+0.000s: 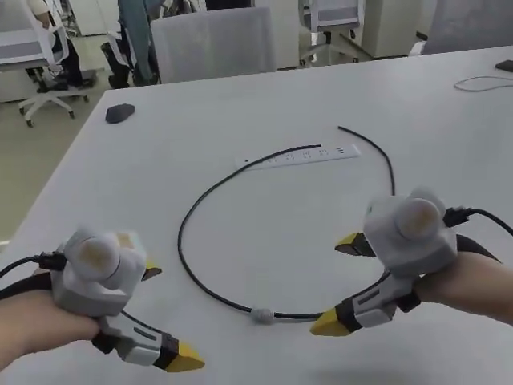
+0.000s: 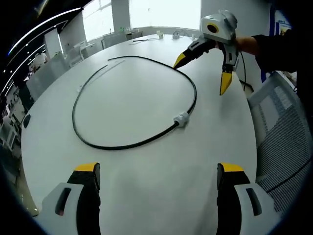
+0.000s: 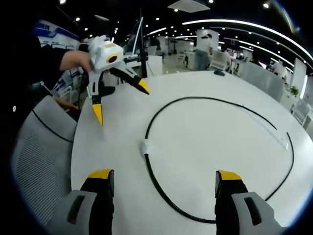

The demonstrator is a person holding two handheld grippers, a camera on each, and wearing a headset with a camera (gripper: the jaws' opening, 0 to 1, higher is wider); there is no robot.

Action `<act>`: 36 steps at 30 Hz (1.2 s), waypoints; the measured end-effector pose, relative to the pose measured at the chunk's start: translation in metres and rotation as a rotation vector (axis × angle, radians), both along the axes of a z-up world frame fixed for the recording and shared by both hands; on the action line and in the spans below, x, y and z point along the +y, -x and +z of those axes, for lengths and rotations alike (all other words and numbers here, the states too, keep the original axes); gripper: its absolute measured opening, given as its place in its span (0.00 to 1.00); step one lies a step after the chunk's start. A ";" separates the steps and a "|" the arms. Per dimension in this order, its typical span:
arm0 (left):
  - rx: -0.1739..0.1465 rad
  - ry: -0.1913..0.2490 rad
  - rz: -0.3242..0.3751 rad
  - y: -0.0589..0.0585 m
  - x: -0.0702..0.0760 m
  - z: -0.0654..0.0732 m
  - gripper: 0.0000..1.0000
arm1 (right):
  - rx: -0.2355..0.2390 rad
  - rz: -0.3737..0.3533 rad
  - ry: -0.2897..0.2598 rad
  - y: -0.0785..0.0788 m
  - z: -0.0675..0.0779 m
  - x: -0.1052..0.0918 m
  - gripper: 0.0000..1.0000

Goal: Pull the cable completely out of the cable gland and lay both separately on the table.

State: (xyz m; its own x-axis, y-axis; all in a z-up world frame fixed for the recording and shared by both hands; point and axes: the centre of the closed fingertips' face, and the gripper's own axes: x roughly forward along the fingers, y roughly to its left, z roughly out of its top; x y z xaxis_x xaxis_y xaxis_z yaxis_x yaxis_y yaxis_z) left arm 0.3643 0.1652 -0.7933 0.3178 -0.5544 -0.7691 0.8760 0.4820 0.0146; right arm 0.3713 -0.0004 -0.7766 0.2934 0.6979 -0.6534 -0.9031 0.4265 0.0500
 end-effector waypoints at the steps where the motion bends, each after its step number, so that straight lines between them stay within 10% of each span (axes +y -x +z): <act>1: 0.001 0.002 0.003 -0.001 0.000 -0.001 0.99 | 0.000 0.003 -0.003 0.000 -0.001 0.003 0.83; 9: -0.062 0.159 0.043 -0.010 -0.019 0.020 0.99 | 0.028 0.031 -0.051 0.009 -0.018 0.034 0.59; 11: 0.017 0.178 0.049 0.004 -0.026 0.017 0.99 | 0.017 0.043 -0.039 0.012 -0.027 0.041 0.56; 16: 0.006 0.191 0.032 0.013 -0.036 0.011 0.99 | -0.007 0.062 -0.042 0.014 -0.035 0.057 0.42; 20: 0.050 0.307 0.072 0.023 -0.052 0.017 0.99 | -0.011 0.058 -0.059 0.014 -0.035 0.066 0.36; 28: 0.071 0.407 0.130 0.026 -0.059 0.027 0.89 | -0.016 0.023 -0.081 0.006 -0.038 0.070 0.17; 36: 0.075 0.403 0.144 0.030 -0.058 0.025 0.82 | -0.025 0.018 -0.081 0.005 -0.043 0.075 0.09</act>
